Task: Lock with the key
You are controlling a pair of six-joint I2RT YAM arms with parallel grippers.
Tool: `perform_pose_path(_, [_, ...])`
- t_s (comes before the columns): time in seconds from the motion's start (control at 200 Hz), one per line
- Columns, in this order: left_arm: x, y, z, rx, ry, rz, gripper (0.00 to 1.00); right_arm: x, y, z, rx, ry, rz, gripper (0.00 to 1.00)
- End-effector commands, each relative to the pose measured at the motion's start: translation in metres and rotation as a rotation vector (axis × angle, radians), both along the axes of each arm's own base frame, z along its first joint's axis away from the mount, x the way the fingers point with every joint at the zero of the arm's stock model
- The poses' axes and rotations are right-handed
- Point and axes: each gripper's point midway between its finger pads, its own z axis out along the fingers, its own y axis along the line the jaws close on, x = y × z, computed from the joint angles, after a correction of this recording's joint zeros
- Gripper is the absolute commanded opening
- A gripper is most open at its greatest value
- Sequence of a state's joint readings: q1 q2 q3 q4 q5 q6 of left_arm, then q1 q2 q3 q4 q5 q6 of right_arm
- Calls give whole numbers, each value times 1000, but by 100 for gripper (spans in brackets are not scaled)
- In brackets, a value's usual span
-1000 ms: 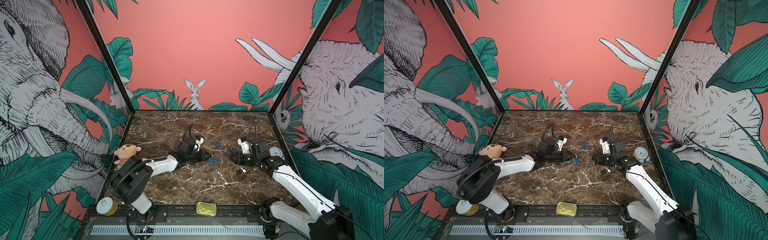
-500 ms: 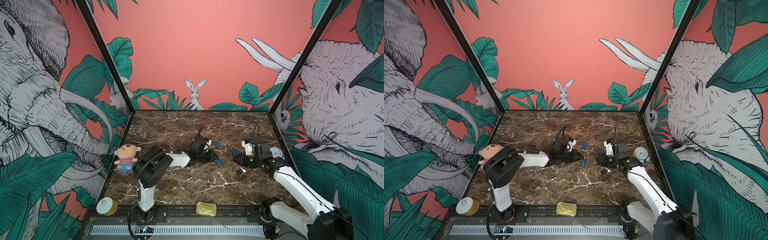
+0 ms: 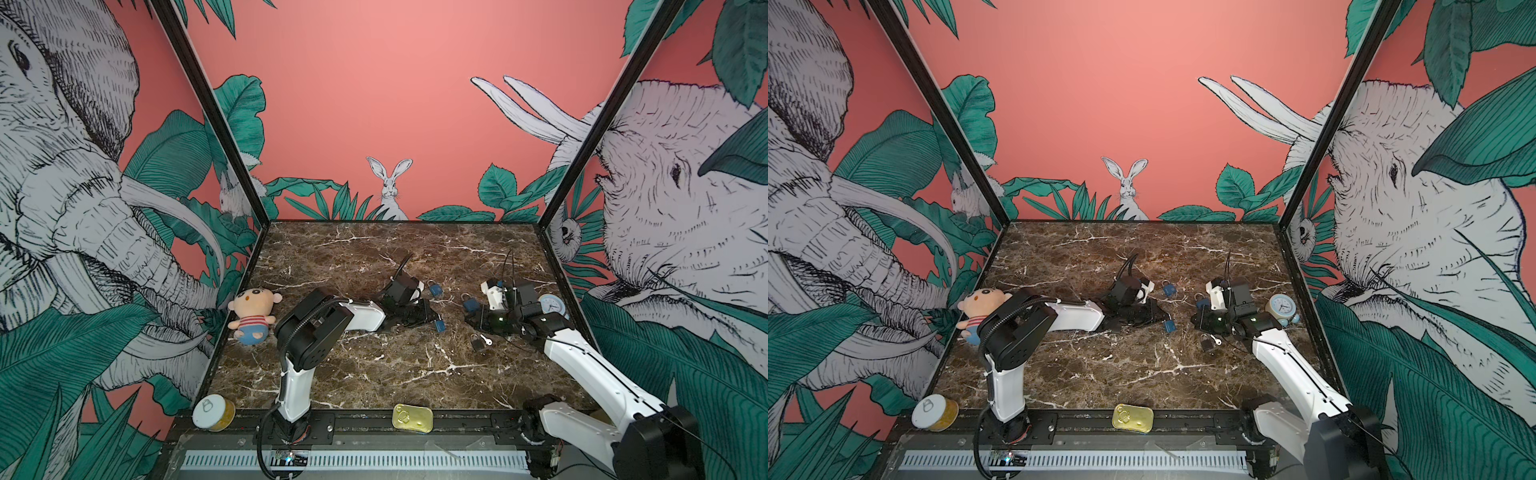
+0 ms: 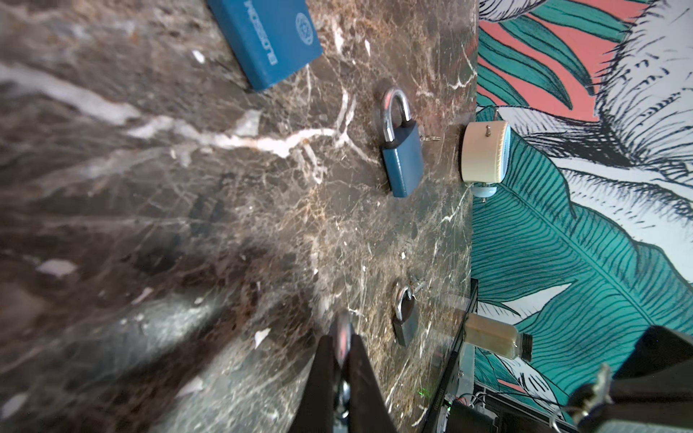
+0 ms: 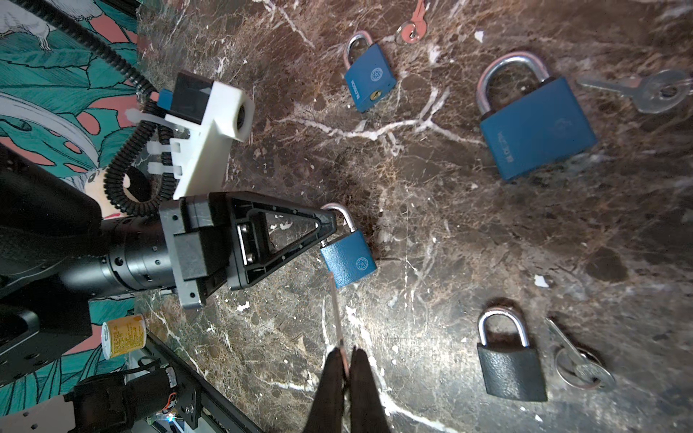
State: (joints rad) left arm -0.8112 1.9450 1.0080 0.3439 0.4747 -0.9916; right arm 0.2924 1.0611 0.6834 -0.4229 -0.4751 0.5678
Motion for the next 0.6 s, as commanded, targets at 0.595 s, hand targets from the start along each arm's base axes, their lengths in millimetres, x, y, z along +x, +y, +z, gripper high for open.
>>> perform_pose_path(0.595, [5, -1, 1, 45, -1, 19, 15, 3, 1, 4, 30, -42, -10, 0])
